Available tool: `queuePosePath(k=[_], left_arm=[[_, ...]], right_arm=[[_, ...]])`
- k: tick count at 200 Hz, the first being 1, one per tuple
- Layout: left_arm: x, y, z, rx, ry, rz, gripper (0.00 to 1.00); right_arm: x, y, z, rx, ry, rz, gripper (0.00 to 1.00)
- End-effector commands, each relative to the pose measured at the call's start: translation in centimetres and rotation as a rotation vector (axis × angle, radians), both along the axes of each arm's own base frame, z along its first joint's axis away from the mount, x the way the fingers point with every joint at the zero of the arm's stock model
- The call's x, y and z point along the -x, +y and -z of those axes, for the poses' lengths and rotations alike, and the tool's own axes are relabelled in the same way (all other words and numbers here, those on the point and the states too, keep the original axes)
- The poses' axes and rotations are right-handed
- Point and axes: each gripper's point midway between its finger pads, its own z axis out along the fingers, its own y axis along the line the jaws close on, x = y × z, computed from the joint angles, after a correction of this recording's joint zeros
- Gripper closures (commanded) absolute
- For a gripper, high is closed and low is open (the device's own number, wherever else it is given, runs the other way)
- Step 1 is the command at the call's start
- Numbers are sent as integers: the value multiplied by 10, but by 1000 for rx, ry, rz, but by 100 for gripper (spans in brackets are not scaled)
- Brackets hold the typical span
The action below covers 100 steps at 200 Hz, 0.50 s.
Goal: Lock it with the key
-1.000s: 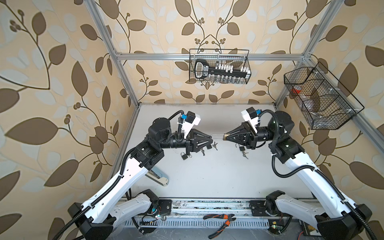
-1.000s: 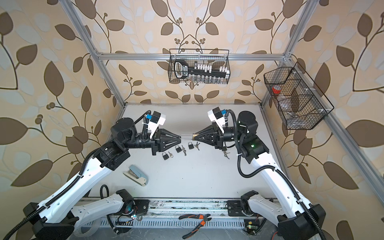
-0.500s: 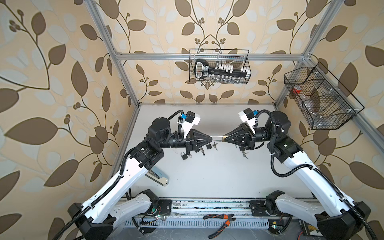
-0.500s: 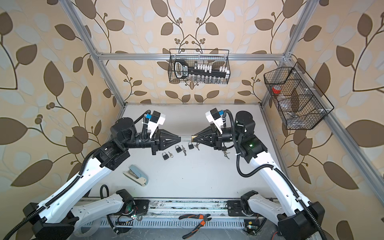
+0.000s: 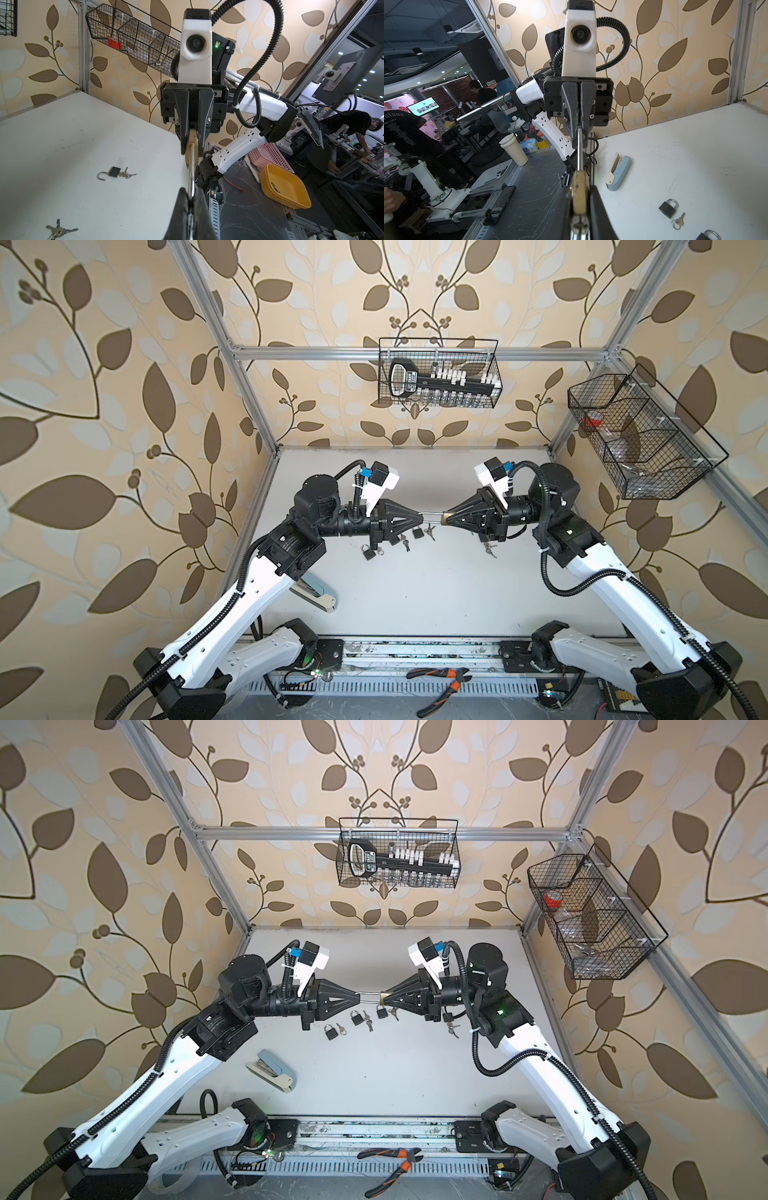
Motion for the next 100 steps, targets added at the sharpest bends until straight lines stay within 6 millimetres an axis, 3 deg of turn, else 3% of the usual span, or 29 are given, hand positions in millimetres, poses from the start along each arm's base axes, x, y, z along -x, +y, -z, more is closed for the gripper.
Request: queuePosePath(k=[1,52,76,100], left_arm=[[15,-7,-21,44,-69,92,100],[23,-36,5,-9,-32,155,100],[20,-32,7,-6,-41,108,100],[12,-18,-1,-2,-93,-18,100]], right_arm=[[-2,10,-15,-32,-33,40,100],[4,25,-34,-97,-68,36,100],[7,20,-40,-121,-96,59,100],[5,14,-33,-90,-122,107,100]])
